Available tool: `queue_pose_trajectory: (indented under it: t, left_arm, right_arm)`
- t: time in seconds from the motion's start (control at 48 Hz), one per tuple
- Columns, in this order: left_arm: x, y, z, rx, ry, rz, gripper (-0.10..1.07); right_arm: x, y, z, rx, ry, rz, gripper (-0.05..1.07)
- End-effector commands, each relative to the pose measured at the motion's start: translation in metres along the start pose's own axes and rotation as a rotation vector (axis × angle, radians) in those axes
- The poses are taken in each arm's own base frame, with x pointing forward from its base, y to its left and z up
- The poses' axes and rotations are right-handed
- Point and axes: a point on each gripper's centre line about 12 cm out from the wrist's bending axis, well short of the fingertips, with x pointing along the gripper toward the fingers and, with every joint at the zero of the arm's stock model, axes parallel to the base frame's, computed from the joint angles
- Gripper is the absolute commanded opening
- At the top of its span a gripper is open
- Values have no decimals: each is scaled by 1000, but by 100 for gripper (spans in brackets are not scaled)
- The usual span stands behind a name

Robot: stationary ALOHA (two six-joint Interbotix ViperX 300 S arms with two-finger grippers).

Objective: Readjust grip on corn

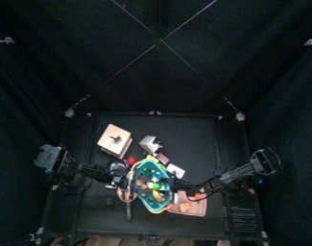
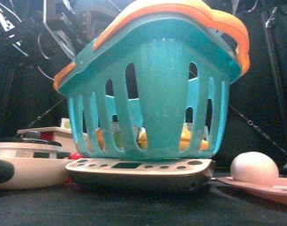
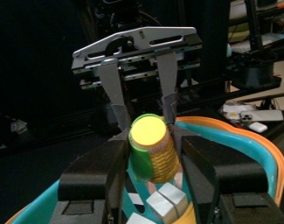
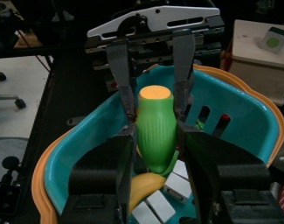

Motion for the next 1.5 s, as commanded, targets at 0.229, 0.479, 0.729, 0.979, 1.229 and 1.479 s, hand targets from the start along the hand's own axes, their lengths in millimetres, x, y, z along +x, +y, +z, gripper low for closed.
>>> queue_pose_trajectory:
  t: [0.229, 0.479, 0.729, 0.979, 1.229, 1.479]
  left_arm:
    - [0, 1, 7, 0, -21, 5, 64]
    - [-1, 1, 5, 1, -15, 3, 64]
    - [-2, 1, 5, 0, -13, 4, 64]
    - [-2, 1, 5, 0, -13, 4, 64]
    - [-1, 1, 5, 0, -15, 5, 64]
    - [-2, 1, 5, 1, -13, 3, 64]
  right_arm:
    - [-14, -2, 20, 21, -60, 10, 47]
    - [-18, -3, 21, 24, -67, 12, 47]
    - [-21, -4, 22, 25, -71, 12, 47]
    - [-22, -5, 18, 25, -64, 11, 47]
    - [-26, -6, 20, 28, -74, 11, 47]
    - [-30, -7, 18, 33, -73, 14, 47]
